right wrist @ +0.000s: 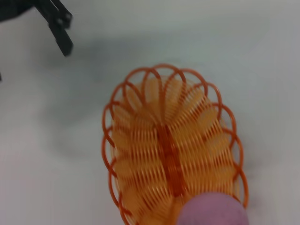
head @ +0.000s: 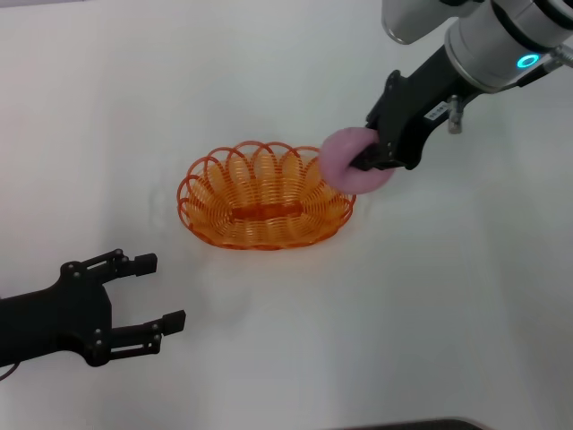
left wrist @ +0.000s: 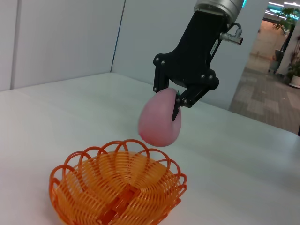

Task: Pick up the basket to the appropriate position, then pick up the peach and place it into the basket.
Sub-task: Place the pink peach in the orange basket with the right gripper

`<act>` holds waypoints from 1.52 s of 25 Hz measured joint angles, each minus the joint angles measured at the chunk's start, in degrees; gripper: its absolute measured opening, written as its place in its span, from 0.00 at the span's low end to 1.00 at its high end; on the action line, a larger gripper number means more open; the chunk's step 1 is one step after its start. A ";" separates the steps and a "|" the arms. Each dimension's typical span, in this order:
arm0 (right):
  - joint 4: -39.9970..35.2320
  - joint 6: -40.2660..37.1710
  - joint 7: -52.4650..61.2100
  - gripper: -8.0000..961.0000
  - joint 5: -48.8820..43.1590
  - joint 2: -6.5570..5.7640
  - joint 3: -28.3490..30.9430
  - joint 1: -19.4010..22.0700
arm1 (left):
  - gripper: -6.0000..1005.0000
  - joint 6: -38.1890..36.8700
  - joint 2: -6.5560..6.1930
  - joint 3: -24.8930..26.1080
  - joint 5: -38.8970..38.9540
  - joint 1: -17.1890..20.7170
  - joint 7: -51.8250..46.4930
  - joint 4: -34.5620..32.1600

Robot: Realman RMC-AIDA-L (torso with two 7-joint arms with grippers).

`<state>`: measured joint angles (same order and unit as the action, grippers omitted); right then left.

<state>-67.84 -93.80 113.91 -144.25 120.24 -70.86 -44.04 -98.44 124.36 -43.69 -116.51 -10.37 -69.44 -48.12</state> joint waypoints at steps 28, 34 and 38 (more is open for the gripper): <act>8.91 13.96 -4.80 0.23 15.87 -0.18 -9.57 2.26 | 0.86 -0.74 0.09 0.11 0.30 0.10 0.14 0.75; 9.24 14.01 -4.48 0.40 15.95 -0.20 -9.55 2.50 | 0.86 -0.88 0.09 0.10 0.37 0.18 0.31 0.75; 10.45 14.09 -4.78 0.59 16.73 -0.19 -8.45 2.59 | 0.86 -1.05 0.09 0.09 0.37 0.25 0.32 0.74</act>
<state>-57.39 -79.71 109.13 -127.52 120.04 -79.31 -41.45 -99.49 124.45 -43.60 -116.14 -10.12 -69.11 -47.38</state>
